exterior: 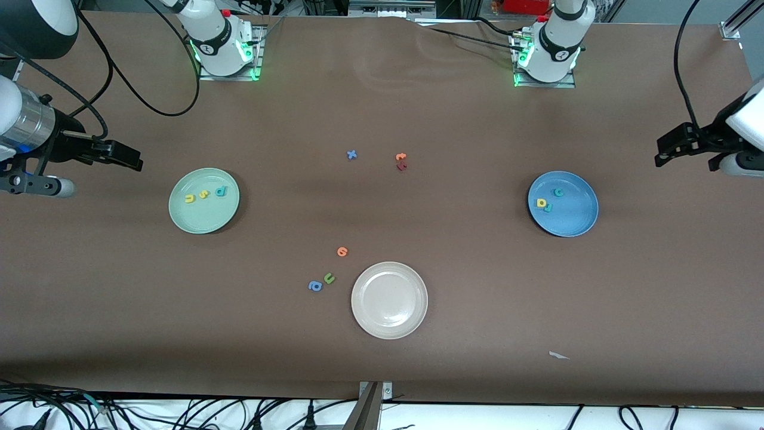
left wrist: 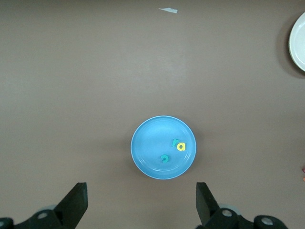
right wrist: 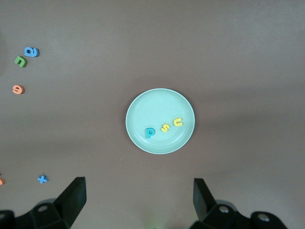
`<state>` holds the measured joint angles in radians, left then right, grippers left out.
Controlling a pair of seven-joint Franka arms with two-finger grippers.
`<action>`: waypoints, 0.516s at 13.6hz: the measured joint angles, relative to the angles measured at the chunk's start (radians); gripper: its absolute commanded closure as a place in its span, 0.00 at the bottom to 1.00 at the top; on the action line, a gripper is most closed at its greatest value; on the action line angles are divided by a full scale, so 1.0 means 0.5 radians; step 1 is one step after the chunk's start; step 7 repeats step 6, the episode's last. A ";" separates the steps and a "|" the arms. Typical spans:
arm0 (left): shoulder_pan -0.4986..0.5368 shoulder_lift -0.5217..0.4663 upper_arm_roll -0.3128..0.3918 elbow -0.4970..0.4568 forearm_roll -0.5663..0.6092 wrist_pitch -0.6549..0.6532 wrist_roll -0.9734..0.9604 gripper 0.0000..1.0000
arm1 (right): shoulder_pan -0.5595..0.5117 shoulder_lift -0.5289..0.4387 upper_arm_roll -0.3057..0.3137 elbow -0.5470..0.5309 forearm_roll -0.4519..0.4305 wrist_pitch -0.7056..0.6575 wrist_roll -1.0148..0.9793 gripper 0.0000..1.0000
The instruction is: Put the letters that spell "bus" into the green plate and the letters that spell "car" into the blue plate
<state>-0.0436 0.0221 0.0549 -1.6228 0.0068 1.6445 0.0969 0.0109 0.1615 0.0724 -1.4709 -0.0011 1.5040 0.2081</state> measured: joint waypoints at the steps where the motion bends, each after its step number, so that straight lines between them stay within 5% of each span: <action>1: -0.023 0.002 0.000 0.000 0.000 0.000 -0.012 0.00 | 0.000 -0.003 0.000 0.000 0.000 -0.002 0.000 0.01; 7: -0.039 0.004 0.021 -0.005 0.000 -0.006 -0.030 0.00 | 0.000 -0.013 0.002 0.000 0.000 -0.002 0.000 0.01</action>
